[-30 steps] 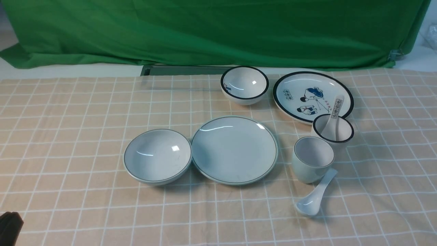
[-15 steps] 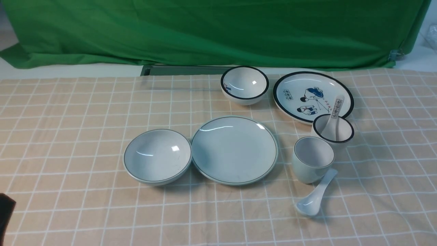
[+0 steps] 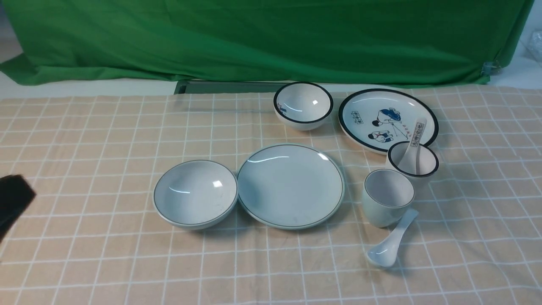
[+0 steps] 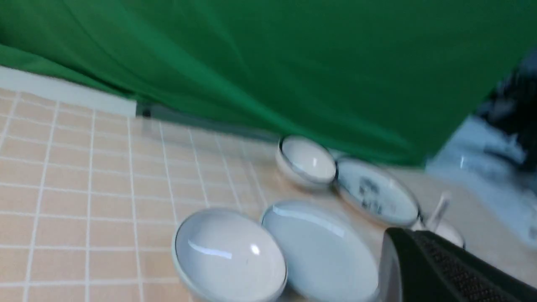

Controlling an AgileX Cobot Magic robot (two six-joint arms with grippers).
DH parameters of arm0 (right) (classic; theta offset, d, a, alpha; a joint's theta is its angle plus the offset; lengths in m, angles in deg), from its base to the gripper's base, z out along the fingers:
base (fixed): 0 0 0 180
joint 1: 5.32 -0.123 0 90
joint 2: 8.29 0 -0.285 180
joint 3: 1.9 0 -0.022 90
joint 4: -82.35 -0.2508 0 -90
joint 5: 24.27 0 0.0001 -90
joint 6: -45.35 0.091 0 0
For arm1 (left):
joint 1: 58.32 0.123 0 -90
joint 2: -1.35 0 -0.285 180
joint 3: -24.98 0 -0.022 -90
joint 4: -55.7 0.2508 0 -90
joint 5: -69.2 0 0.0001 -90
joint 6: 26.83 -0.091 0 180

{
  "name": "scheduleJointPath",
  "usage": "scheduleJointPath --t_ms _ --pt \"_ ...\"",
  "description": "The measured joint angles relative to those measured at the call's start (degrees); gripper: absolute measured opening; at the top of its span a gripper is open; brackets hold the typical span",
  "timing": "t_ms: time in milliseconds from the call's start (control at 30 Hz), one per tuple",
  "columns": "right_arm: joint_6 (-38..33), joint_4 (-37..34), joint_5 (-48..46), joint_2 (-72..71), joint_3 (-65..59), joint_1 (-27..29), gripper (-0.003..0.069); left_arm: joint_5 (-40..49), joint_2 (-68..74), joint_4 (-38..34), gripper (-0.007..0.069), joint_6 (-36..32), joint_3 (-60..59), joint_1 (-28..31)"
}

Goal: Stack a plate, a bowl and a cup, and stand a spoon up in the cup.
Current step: Use the left arm to grab a blue rice bowl

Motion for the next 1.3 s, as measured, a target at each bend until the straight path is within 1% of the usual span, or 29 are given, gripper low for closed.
scheduleJointPath --t_ms 67,100,133,167,200,233,267,300,400,467,500,567,600,633,667,700,767,833,900,933,967,1067,1167,1200,1233,1300 --pt "0.0 0.0 0.0 0.0 0.0 0.0 0.0238 9.75 10.7 1.29 0.0006 -6.48 8.13 -0.25" --pt "0.0 0.0 0.0 0.0 0.0 0.0 0.0238 10.36 11.58 1.42 0.0006 -7.37 8.68 -0.32" --pt "0.0 0.0 0.0 0.0 0.0 0.0 0.0238 14.12 19.98 2.0 0.0006 -9.86 12.9 -1.23" --pt "0.0 0.0 0.0 0.0 0.0 0.0 0.0238 14.28 20.77 2.07 0.0006 -10.2 13.67 -1.39" --pt "0.0 0.0 0.0 0.0 0.0 0.0 0.0238 14.75 25.94 2.5 0.0006 -11.12 15.87 -2.66" --pt "0.0 0.0 0.0 0.0 0.0 0.0 0.0238 14.76 26.65 2.5 0.0006 -11.12 16.13 -2.86" --pt "0.0 0.0 0.0 0.0 0.0 0.0 0.0238 15.04 32.71 3.31 0.0006 -12.79 18.27 -5.11" --pt "0.0 0.0 0.0 0.0 0.0 0.0 0.0238 15.44 35.84 3.76 0.0007 -14.34 19.27 -6.49" --pt "0.0 0.0 0.72 0.0 0.0 0.0 0.0238 17.52 43.22 4.25 0.001 -17.26 21.92 -10.25" --pt "0.4 -0.14 1.85 0.0 0.0 0.0 0.0238 18.35 45.32 4.31 0.0012 -18.29 22.85 -11.38" --pt "2.0 -0.92 3.55 0.0 0.0 0.0 0.0238 19.11 47.15 4.3 0.0014 -19.6 23.7 -12.42" --pt "12.38 -5.73 10.57 0.0 0.0 0.0 0.0238 20.1 50.93 5.09 0.0017 -23.51 25.22 -14.55" --pt "16.1 -6.79 12.65 0.0 0.0 0.0 0.0238 20.09 52.06 5.72 0.0019 -24.5 25.45 -15.24" --pt "20.63 -7.68 14.6 0.0 0.0 0.0 0.0238 20.11 53.14 6.65 0.0022 -25.06 25.63 -15.9" --pt "23.04 -8.08 16.17 0.0 0.0 0.0 0.0238 20.11 53.79 7.48 0.0025 -25.21 25.7 -16.27" --pt "27.35 -8.55 18.55 0.0 0.0 0.0 0.0238 20.26 55.05 8.58 0.0032 -25.16 25.76 -16.92" --pt "30.81 -8.85 20.15 0.0 0.0 -0.05 0.0234 20.59 56.93 11.09 0.0054 -24.46 25.76 -17.68" --pt "32.4 -9.12 16.31 0.31 1.73 -1.03 0.0211 20.52 58.91 12.93 0.0088 -24.15 25.76 -18.1" --pt "30.18 -9.17 11.62 2.43 5.97 -2.92 0.0175 19.48 60.57 14.68 0.0136 -23.94 25.76 -18.1" --pt "27.99 -9.24 8.79 3.35 8.32 -3.64 0.0159 18.53 61.28 15.59 0.0162 -23.94 25.76 -18.1" --pt "23.23 -9.24 4.79 5.87 12.72 -5.49 0.0136 16.4 62.43 16.7 0.0211 -23.94 25.76 -18.1" --pt "15.16 -9.24 -1.79 11.37 20.35 -8.96 0.0118 11.57 64.35 18.81 0.0309 -23.9 25.76 -18.1" --pt "11.01 -9.24 -6.59 17.75 25.85 -12.61 0.0112 7.65 67.15 19.79 0.0402 -24.64 25.76 -18.1" --pt "10.73 -9.24 -6.74 18.11 26.06 -12.79 0.0112 7.47 67.55 19.72 0.0406 -24.75 25.76 -18.1" --pt "10.25 -9.24 -7.31 20.29 26.98 -14.11 0.0112 7.19 68.82 19.41 0.0426 -26.1 25.76 -18.1" --pt "9.87 -9.24 -7.83 23.3 27.41 -15.7 0.0115 6.61 71.2 18.56 0.0437 -28.03 25.76 -18.1"
